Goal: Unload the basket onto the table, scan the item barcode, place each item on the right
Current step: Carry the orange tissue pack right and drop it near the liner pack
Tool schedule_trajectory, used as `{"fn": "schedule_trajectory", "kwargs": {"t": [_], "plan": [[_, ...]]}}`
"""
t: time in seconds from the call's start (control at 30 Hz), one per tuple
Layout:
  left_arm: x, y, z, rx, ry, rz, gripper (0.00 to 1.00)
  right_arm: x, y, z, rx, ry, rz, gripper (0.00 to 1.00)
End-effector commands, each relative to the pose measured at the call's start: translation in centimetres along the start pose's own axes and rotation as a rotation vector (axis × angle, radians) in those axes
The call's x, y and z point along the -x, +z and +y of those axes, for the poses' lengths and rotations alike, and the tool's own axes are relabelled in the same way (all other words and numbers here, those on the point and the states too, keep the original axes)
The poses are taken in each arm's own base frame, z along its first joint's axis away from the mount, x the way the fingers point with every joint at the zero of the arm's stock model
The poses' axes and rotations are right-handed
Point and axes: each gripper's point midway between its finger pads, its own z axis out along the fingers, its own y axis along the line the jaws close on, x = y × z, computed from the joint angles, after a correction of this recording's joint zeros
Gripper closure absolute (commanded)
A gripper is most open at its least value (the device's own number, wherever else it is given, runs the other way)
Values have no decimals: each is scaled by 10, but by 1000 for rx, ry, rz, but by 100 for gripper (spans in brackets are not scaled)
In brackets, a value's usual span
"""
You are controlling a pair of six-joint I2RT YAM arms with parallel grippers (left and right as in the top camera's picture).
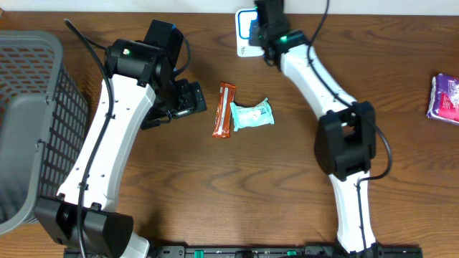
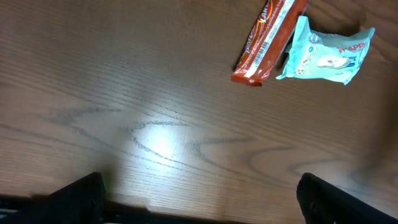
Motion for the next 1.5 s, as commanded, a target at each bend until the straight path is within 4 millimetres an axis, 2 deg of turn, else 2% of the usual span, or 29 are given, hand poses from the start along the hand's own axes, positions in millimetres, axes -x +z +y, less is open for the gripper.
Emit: {"fn": "schedule_trajectory", "kwargs": {"t": [0.0,0.03,0.07,0.13,0.2,0.33,0.4,0.5,0.53,0.57,0.67,0.77,0.8,0.87,1.03,1.13,1.27,1.33,1.37,1.43,1.47], "plan": [[1,1,2,9,-1,2,2,75,-49,-73,-109,136,-113,99],[1,1,2,9,-1,3,2,78,-56,-96,-166,148,-104,99],[1,1,2,9,-1,2,2,77,-65,-128,-248,163,-83,99],[1,1,2,9,-1,2,2,67,-74,-175,-367,179,-25,99],[1,1,2,9,-1,2,2,45,-83,-225,-475,158,84,99],[1,1,2,9,-1,2,2,-7,-92,-307,-571,124,319,99],[1,1,2,9,-1,2,2,-28,-91,-332,-542,129,405,99],[1,1,2,10,-1,3,2,-49,-88,-352,-485,174,473,98],[1,1,2,9,-1,3,2,-55,-88,-361,-485,195,487,91],[1,1,2,10,-1,3,2,-61,-91,-373,-497,217,502,77],[1,1,2,9,-1,2,2,-72,-101,-402,-575,272,515,63],[1,1,2,10,-1,2,2,-77,-109,-416,-613,325,522,49],[1,1,2,10,-1,2,2,-80,-111,-416,-611,342,530,45],[1,1,2,10,-1,2,2,-85,-112,-411,-578,358,556,45],[1,1,2,9,-1,2,2,-87,-96,-366,-340,352,594,46],[1,1,2,9,-1,2,2,-83,-85,-309,-77,354,612,47],[1,1,2,9,-1,3,2,-75,-87,-227,267,374,637,44],[1,1,2,9,-1,2,2,-76,-91,-195,359,372,663,22],[1,1,2,10,-1,3,2,-82,-96,-172,392,357,706,17],[1,1,2,9,-1,2,2,-96,-104,-145,420,299,772,5],[1,1,2,9,-1,3,2,-104,-109,-130,457,219,797,4]]}}
